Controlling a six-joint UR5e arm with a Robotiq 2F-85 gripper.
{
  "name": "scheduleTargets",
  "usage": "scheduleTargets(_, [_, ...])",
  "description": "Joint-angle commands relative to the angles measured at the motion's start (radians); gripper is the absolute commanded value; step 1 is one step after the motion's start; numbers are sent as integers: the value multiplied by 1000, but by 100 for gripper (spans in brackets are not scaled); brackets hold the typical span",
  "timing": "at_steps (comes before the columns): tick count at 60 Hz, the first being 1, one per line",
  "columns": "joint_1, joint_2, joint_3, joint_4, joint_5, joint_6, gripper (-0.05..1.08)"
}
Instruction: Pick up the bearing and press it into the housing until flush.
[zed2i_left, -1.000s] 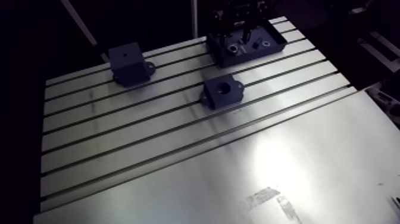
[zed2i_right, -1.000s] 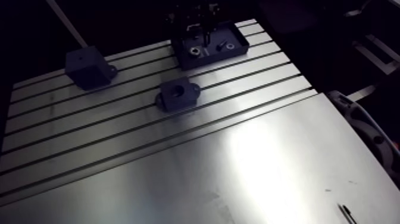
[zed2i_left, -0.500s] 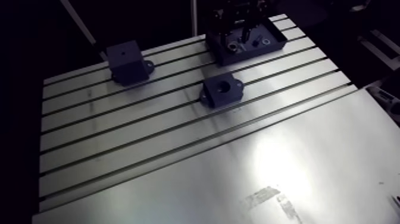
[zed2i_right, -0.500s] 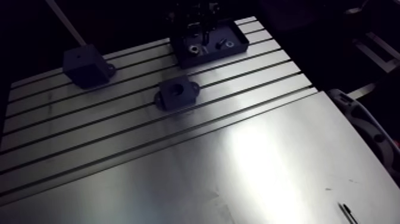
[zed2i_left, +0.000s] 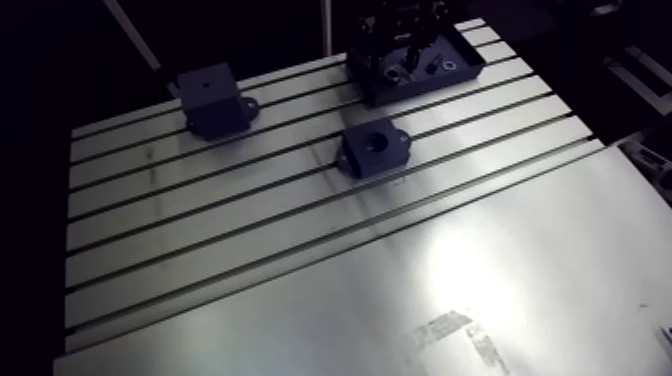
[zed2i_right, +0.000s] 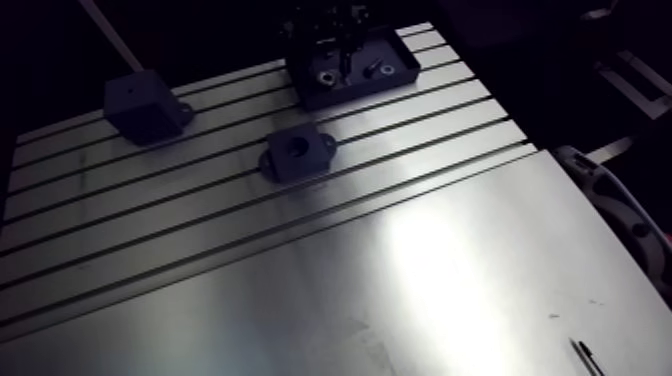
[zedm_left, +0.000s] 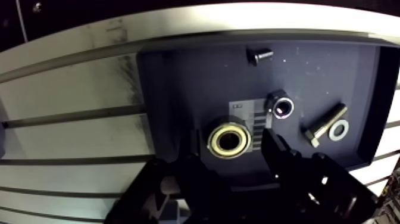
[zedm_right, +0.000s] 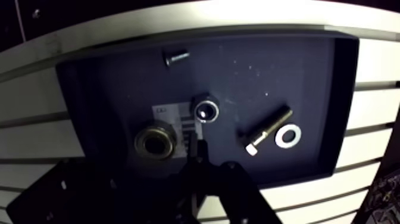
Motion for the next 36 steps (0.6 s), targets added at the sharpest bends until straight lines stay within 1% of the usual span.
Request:
scheduleTargets(1, [1, 2, 0, 0, 0, 0, 39])
scheduleTargets(21, [2, 2, -1, 0, 0, 0, 41])
scheduleTargets(23, [2, 2, -1, 0, 0, 0, 44])
scheduleTargets(36, [4, 2, -1, 0, 0, 2, 45])
